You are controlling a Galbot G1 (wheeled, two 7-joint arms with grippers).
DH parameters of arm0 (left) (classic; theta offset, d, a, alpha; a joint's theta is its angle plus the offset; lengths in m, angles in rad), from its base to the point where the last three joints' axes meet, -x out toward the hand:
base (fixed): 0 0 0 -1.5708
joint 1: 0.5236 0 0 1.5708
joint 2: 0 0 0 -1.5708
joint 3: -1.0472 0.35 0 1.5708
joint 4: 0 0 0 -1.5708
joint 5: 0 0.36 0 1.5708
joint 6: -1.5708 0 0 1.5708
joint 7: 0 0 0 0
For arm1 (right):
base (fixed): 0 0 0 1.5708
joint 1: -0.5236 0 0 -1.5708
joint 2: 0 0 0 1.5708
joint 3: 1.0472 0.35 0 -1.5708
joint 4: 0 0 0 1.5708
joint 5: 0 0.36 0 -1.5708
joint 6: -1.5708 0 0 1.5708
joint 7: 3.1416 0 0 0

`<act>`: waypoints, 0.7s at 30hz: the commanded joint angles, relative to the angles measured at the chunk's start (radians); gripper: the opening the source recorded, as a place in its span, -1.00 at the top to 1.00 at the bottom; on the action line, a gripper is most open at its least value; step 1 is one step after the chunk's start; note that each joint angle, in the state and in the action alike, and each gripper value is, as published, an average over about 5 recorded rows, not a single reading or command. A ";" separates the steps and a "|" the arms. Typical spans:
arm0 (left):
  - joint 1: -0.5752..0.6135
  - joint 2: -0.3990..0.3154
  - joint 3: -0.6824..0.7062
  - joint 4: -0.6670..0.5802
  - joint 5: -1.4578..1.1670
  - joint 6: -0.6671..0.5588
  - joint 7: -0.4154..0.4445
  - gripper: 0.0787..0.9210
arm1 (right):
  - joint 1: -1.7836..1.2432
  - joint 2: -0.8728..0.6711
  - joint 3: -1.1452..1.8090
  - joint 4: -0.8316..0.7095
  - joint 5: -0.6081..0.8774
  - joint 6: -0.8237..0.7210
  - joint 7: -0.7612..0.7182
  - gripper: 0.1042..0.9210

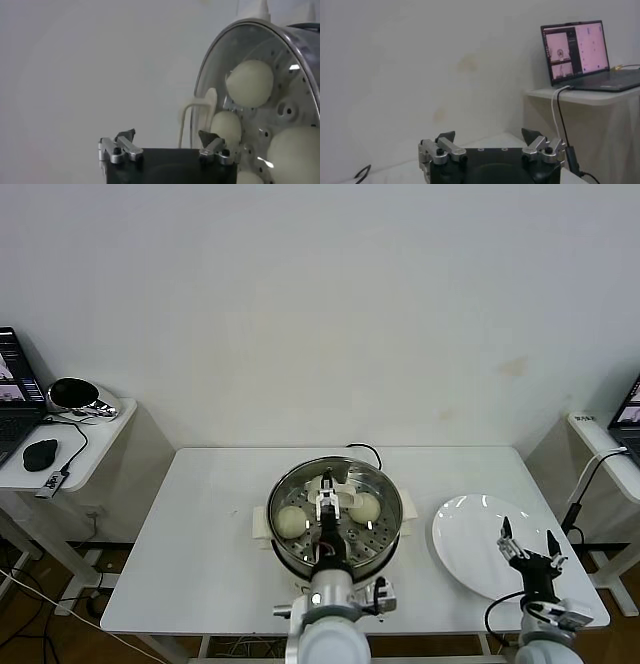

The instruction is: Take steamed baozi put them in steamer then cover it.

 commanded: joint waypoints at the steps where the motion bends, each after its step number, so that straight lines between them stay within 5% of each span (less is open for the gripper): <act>1: 0.127 0.119 -0.132 -0.274 -0.297 -0.158 -0.196 -0.77 | -0.059 -0.050 -0.027 0.038 -0.003 -0.039 -0.051 -0.76; 6: 0.229 0.173 -0.360 -0.381 -0.693 -0.282 -0.363 -0.77 | -0.144 -0.118 -0.086 0.097 -0.006 -0.077 -0.089 -0.76; 10: 0.320 0.154 -0.587 -0.421 -1.149 -0.392 -0.418 -0.77 | -0.173 -0.116 -0.125 0.117 -0.025 -0.074 -0.099 -0.76; 16: 0.475 0.118 -0.787 -0.332 -1.425 -0.628 -0.517 -0.77 | -0.239 -0.114 -0.157 0.115 -0.062 -0.018 -0.149 -0.76; 21: 0.639 0.117 -0.831 -0.234 -1.602 -0.758 -0.489 -0.77 | -0.291 -0.139 -0.171 0.138 -0.109 -0.054 -0.140 -0.76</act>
